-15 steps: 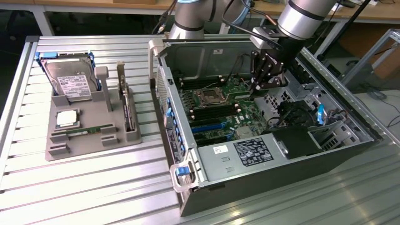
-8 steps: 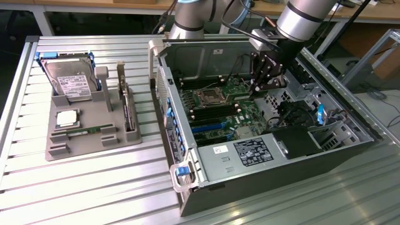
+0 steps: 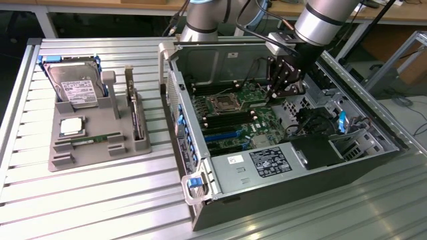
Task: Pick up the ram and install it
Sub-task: 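Insert the ram into the slot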
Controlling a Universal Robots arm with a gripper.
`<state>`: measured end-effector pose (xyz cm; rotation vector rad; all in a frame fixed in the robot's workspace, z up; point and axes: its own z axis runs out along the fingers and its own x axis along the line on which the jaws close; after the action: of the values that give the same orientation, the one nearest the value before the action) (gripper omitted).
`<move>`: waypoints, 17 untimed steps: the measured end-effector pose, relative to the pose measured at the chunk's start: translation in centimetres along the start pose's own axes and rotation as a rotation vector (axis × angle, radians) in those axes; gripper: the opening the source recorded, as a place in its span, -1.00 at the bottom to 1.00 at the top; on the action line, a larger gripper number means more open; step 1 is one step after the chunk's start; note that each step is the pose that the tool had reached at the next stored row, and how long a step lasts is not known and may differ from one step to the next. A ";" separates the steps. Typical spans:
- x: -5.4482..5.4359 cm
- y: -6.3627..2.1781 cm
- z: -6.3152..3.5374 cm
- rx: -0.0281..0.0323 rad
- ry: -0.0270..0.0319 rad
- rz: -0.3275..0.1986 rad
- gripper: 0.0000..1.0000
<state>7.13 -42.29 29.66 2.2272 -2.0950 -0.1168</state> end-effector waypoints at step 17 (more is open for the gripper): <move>0.0 -0.08 0.68 0.0000 0.0000 0.000 -0.76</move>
<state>7.13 -42.29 28.98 2.2272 -2.0950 -0.1168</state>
